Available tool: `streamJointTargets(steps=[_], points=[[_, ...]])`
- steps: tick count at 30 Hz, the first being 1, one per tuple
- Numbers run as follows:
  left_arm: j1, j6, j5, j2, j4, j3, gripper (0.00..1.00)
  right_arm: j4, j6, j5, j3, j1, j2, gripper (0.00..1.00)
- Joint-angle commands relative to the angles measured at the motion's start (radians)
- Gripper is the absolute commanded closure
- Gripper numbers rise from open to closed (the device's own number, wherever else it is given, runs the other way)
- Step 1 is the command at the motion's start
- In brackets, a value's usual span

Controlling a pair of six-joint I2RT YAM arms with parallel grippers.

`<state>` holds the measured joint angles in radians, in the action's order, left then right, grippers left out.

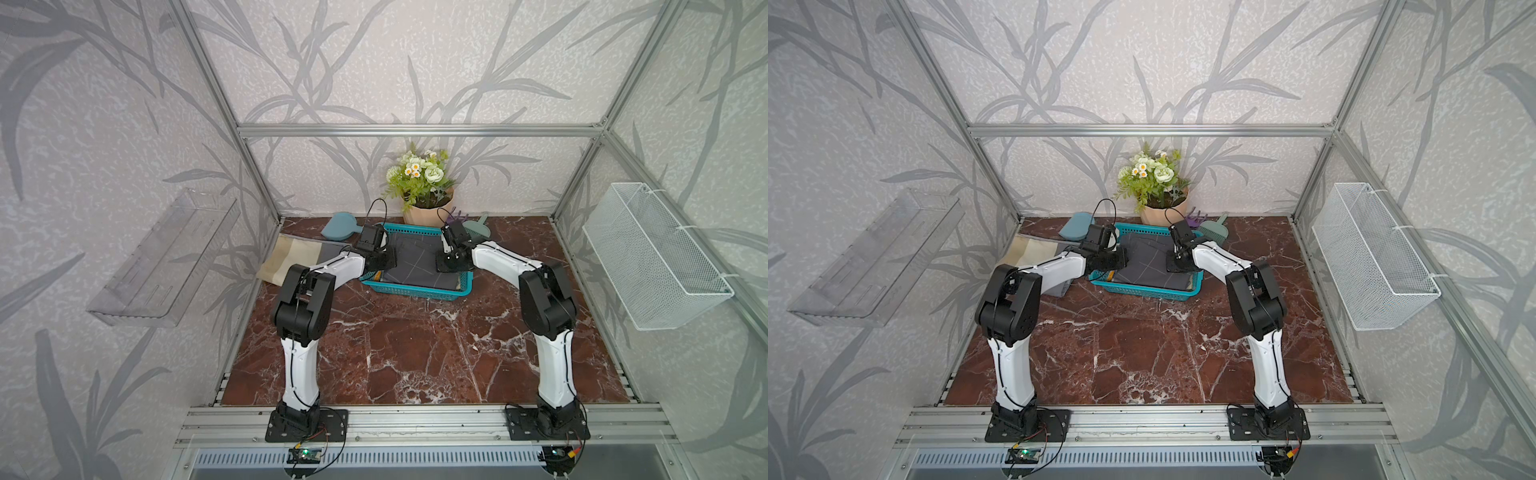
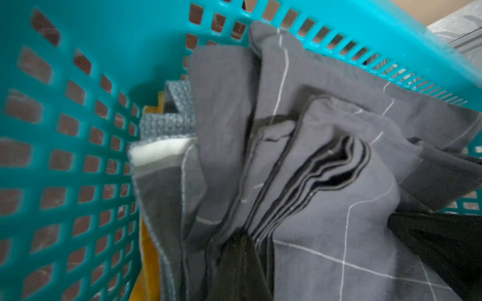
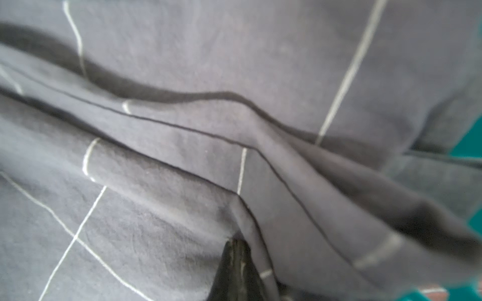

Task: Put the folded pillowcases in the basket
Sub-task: Place the pillowcase in the basket.

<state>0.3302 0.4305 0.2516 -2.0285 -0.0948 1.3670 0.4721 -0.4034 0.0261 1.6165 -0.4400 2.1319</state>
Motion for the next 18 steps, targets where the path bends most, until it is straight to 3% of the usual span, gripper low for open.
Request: streamJointTargets(steps=[1, 5, 7, 9, 13, 16, 18], points=[[-0.008, 0.004, -0.031, -0.015, -0.012, -0.019, 1.00, 0.080, -0.005, -0.051, -0.047, 0.029, 0.003, 0.95], [-0.008, 0.004, -0.037, 0.035, -0.022, -0.003, 1.00, 0.050, 0.019, -0.007, -0.053, 0.023, -0.059, 0.48], [-0.008, -0.001, -0.031, 0.073, -0.032, 0.014, 0.98, 0.027, 0.040, -0.002, -0.056, 0.011, -0.109, 0.34], [-0.008, -0.012, -0.045, 0.118, -0.068, 0.047, 0.70, 0.004, 0.062, -0.016, -0.059, -0.010, -0.166, 0.25], [-0.010, -0.031, -0.111, 0.231, -0.108, 0.072, 0.27, -0.033, 0.088, -0.031, -0.064, -0.056, -0.261, 0.02], [-0.015, -0.044, -0.218, 0.319, -0.113, 0.044, 0.09, -0.068, 0.106, -0.032, -0.086, -0.101, -0.321, 0.01], [-0.025, -0.015, -0.368, 0.378, -0.095, -0.029, 0.04, -0.070, 0.105, -0.029, -0.104, -0.131, -0.352, 0.01]])
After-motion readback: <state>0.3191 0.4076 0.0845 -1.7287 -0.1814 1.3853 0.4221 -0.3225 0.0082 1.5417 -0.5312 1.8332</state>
